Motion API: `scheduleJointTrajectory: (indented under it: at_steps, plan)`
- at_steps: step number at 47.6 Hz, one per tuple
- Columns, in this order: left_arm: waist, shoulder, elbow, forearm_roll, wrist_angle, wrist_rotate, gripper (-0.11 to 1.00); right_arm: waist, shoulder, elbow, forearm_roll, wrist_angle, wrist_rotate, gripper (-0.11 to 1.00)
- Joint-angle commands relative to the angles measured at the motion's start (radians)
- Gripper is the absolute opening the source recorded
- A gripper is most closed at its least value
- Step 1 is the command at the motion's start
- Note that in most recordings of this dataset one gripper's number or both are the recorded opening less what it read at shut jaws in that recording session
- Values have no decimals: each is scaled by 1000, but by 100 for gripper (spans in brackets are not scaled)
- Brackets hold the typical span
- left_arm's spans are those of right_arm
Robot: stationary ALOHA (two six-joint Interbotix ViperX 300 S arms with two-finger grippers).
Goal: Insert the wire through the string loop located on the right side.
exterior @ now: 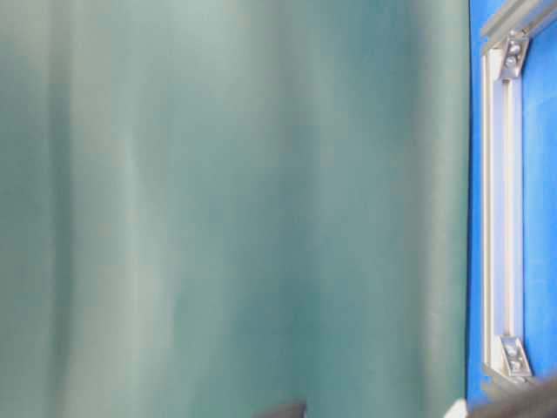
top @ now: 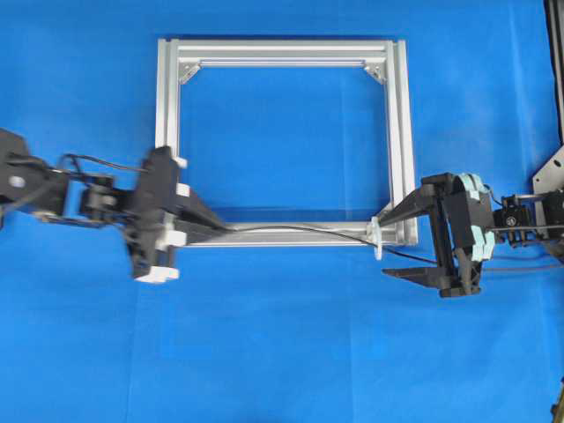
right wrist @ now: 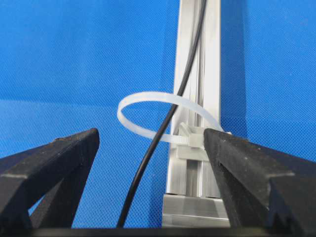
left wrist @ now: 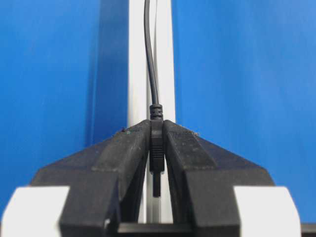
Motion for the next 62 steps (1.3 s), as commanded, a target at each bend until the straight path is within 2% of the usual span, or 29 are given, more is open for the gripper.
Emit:
scheduleJointTrajectory:
  at_steps: [1,13,21,32,51,53,62]
  plan:
    - [-8,-72,67,2,-31,-15,8,2,-11,-9,-2,-3,-2,96]
    - [-41,-213,244,2,-86,-41,8,2,-17,-6,-2,-3,-5,96]
    - [-43,-262,298,3,-86,-31,8,2,-17,-11,-3,-3,-12,96]
    - [-43,-270,307,3,-55,14,8,2,-21,-15,-2,23,-20,96]
    - [-41,-275,316,3,-32,15,9,2,-89,-17,-2,77,-20,96]
    - [-41,-275,316,3,-32,14,13,2,-97,-17,-2,84,-20,96]
    - [-41,-275,316,3,-15,18,70,2,-123,-12,-2,97,-21,96]
